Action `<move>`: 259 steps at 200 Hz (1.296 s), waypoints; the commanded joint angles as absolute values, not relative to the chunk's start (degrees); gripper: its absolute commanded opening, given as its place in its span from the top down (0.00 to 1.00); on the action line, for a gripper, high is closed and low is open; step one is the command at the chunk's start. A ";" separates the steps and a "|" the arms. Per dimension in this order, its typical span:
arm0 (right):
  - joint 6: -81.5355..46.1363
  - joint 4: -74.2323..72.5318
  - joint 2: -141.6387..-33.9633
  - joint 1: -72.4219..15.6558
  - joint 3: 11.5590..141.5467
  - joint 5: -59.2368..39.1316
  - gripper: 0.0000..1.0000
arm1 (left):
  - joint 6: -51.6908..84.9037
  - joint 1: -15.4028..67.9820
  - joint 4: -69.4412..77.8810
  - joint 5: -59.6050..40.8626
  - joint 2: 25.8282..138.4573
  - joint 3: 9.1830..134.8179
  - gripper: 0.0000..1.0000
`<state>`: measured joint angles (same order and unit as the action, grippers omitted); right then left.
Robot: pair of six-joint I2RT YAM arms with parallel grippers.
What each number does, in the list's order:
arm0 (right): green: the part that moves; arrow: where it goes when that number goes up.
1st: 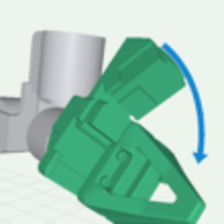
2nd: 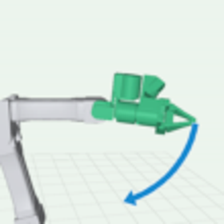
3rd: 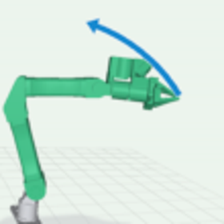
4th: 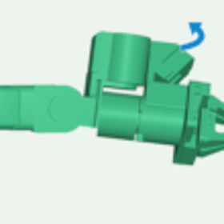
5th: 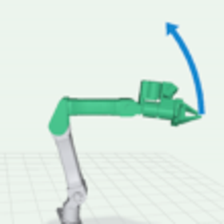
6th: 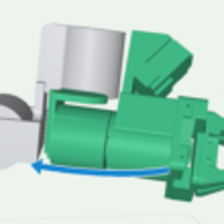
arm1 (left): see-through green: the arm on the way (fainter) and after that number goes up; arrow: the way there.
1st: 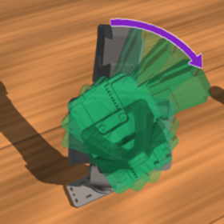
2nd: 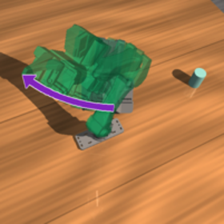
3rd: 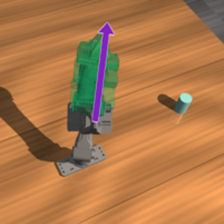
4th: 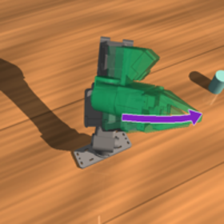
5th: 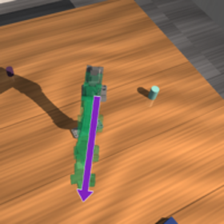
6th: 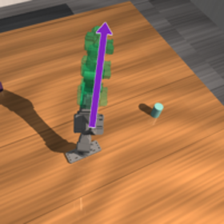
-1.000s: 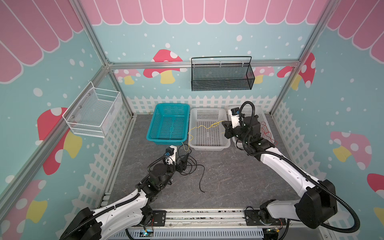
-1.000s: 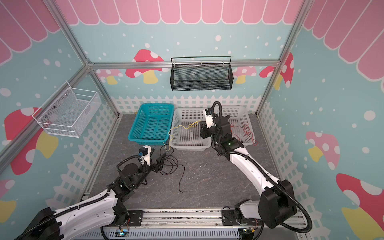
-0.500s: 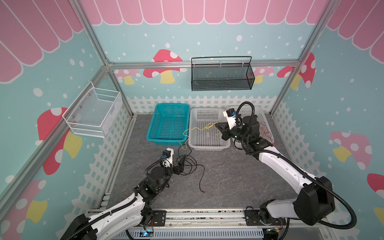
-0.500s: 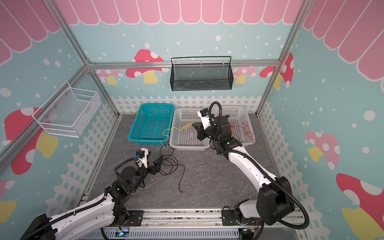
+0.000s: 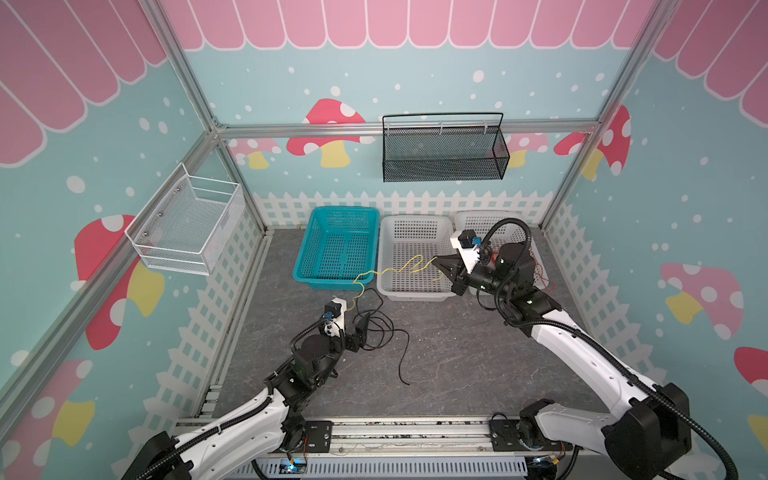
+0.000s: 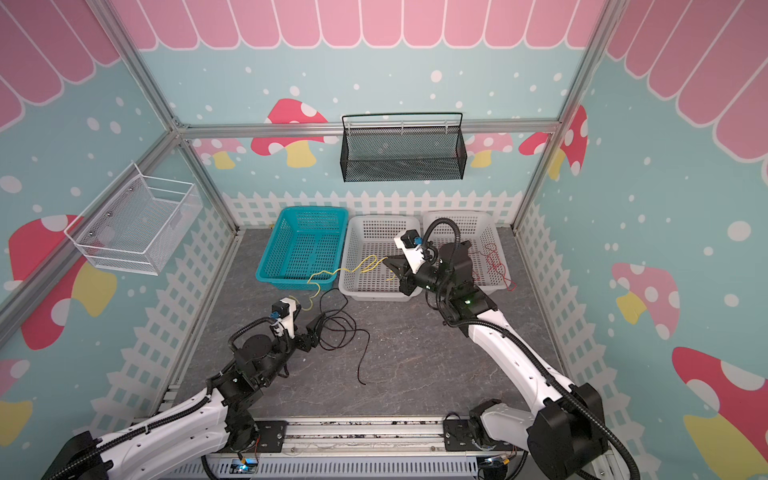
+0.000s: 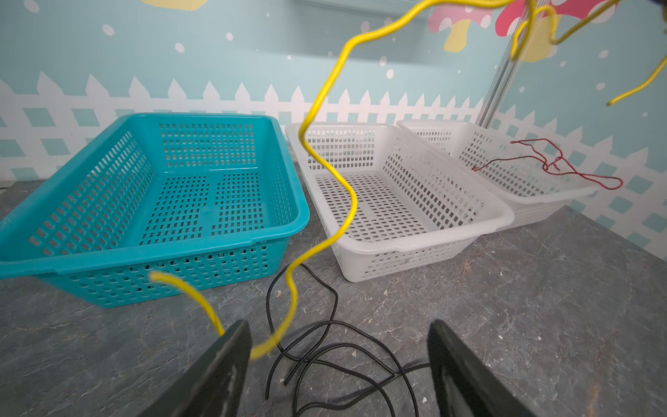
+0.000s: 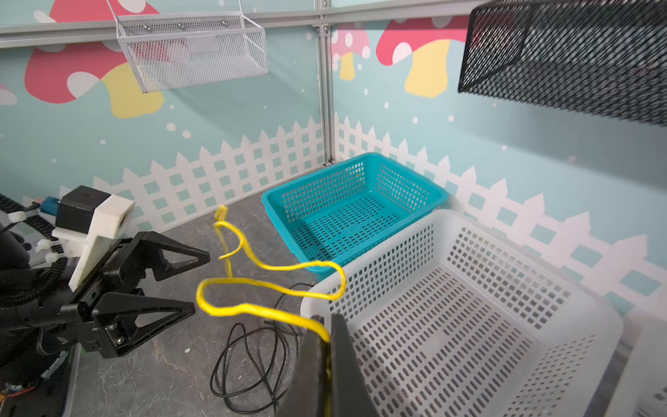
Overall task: Untangle the cables
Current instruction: 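Lift the yellow wire with the right gripper over the nearer white basket, then lower the yellow wire into the nearer white basket and open the right gripper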
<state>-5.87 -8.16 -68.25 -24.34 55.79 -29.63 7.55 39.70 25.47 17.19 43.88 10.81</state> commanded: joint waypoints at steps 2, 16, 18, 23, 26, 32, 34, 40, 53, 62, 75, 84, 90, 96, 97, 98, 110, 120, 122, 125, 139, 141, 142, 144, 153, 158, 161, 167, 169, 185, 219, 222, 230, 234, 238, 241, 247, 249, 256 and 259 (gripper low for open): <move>-6.32 -9.11 -66.58 -24.63 54.92 -19.48 1.00 | 8.54 39.35 24.39 17.98 42.56 10.11 0.23; -7.93 -9.68 -66.02 -24.60 54.65 -11.14 1.00 | 8.58 39.33 24.17 19.16 42.08 10.00 0.23; -8.03 -9.65 -66.01 -24.54 54.71 -10.12 1.00 | 8.54 39.36 24.08 19.49 41.99 9.95 0.23; -8.23 -9.59 -65.99 -24.52 54.83 -7.88 1.00 | 8.53 39.32 23.91 19.64 41.79 9.93 0.23; -8.38 -9.58 -66.12 -24.46 54.91 -6.63 1.00 | 8.53 39.36 23.91 19.67 41.67 9.93 0.23; -8.50 -9.24 -66.39 -24.31 55.31 -4.23 1.00 | 8.55 39.31 23.67 19.69 41.37 9.85 0.23; -8.63 -9.12 -66.54 -24.28 55.63 -3.41 1.00 | 8.53 39.29 23.58 19.69 41.28 9.85 0.23; -8.97 -8.42 -66.86 -24.17 56.37 -0.96 1.00 | 8.53 39.35 23.39 19.68 41.06 9.90 0.23; -9.66 -7.03 -68.11 -24.02 57.90 4.04 1.00 | 8.45 39.37 23.20 19.69 40.25 9.60 0.23; -10.36 -6.33 -68.68 -23.86 58.71 7.30 1.00 | 8.52 39.33 23.25 19.69 39.64 9.28 0.23; -11.43 -5.20 -69.57 -23.56 59.79 12.04 1.00 | 8.64 39.32 23.22 19.77 38.64 8.78 0.23; -12.51 -4.29 -70.31 -23.40 60.57 15.25 1.00 | 8.64 39.29 22.99 19.93 38.02 8.60 0.23; -12.90 -4.13 -70.69 -23.22 60.73 16.55 1.00 | 8.71 39.36 22.78 20.03 37.53 8.42 0.23; -13.05 -4.22 -71.01 -22.95 60.81 17.31 1.00 | 8.82 39.29 22.56 20.12 37.21 8.29 0.23; -13.07 -4.22 -71.06 -22.90 60.86 17.49 1.00 | 8.80 39.33 22.53 20.13 37.11 8.23 0.23; -13.13 -4.22 -71.17 -22.83 60.88 17.62 1.00 | 8.80 39.31 22.52 20.17 37.10 8.20 0.23; -14.13 -3.87 -71.94 -22.13 61.33 19.14 1.00 | 8.92 39.33 22.11 20.21 36.50 8.09 0.23; -14.24 -3.95 -72.58 -21.44 61.65 19.25 1.00 | 8.90 39.31 21.54 20.21 36.15 8.09 0.23; -14.24 -3.91 -72.75 -21.33 61.80 19.58 1.00 | 8.88 39.29 21.49 20.21 36.09 8.04 0.23; -14.36 -3.75 -73.02 -21.21 61.98 20.27 1.00 | 8.88 39.31 21.39 20.29 35.98 8.01 0.23; -14.16 -2.86 -74.58 -20.67 62.95 22.41 1.00 | 8.95 39.32 21.10 20.30 35.78 7.92 0.23; -14.20 -2.76 -74.98 -20.66 63.11 22.41 1.00 | 9.01 39.30 21.09 20.26 35.71 7.93 0.23; -14.22 -2.57 -75.06 -20.61 63.24 22.41 1.00 | 8.99 39.29 21.09 20.28 35.70 7.92 0.23; -14.34 -2.29 -75.43 -20.53 63.40 22.41 1.00 | 8.98 39.31 21.09 20.28 35.75 7.91 0.23; -14.75 -1.27 -77.02 -20.46 64.27 21.86 1.00 | 9.13 39.29 21.29 20.28 35.79 7.74 0.23; -14.89 -1.14 -77.86 -20.40 64.46 21.13 1.00 | 9.24 39.33 21.47 20.37 35.90 7.58 0.23; -15.12 -1.10 -78.17 -20.39 64.45 20.74 1.00 | 9.23 39.29 21.68 20.38 36.01 7.52 0.23; -15.56 -1.16 -79.10 -20.39 64.42 19.78 1.00 | 9.38 39.33 21.87 20.52 36.12 7.39 0.23; -15.73 -1.17 -79.41 -20.39 64.42 19.56 1.00 | 9.40 39.36 21.97 20.55 36.12 7.36 0.23; -16.99 -1.55 -81.61 -20.41 64.03 17.86 1.00 | 9.57 39.29 22.40 20.47 36.73 7.32 0.23; -19.53 -2.06 -86.25 -20.48 63.83 13.48 1.00 | 9.45 39.31 22.45 20.33 37.22 7.39 0.23; -19.78 -2.15 -86.63 -20.48 63.77 13.04 1.00 | 9.41 39.33 22.43 20.34 37.23 7.38 0.23; -20.48 -2.43 -87.40 -20.48 63.57 11.96 1.00 | 9.41 39.29 22.35 20.47 37.23 7.30 0.23; -20.75 -2.65 -87.76 -20.48 63.41 11.22 1.00 | 9.40 39.25 22.27 20.54 37.19 7.25 0.23; -21.02 -2.82 -88.03 -20.48 63.24 10.61 1.00 | 9.45 39.24 22.32 20.56 37.14 7.21 0.23; -21.19 -3.02 -88.27 -20.48 63.11 10.14 1.00 | 9.45 39.20 22.40 20.57 37.11 7.14 0.23; -21.59 -3.19 -88.71 -20.48 62.95 9.37 1.00 | 9.50 39.23 22.41 20.63 37.12 7.04 0.23; -21.74 -3.26 -88.82 -20.48 62.87 9.07 1.00 | 9.49 39.21 22.41 20.60 37.05 7.03 0.23; -22.01 -3.48 -89.20 -20.52 62.63 8.28 1.00 | 9.58 39.20 22.41 20.60 37.09 6.87 0.23; -22.13 -3.59 -89.33 -20.48 62.47 7.97 1.00 | 9.58 39.20 22.39 20.64 36.96 6.86 0.23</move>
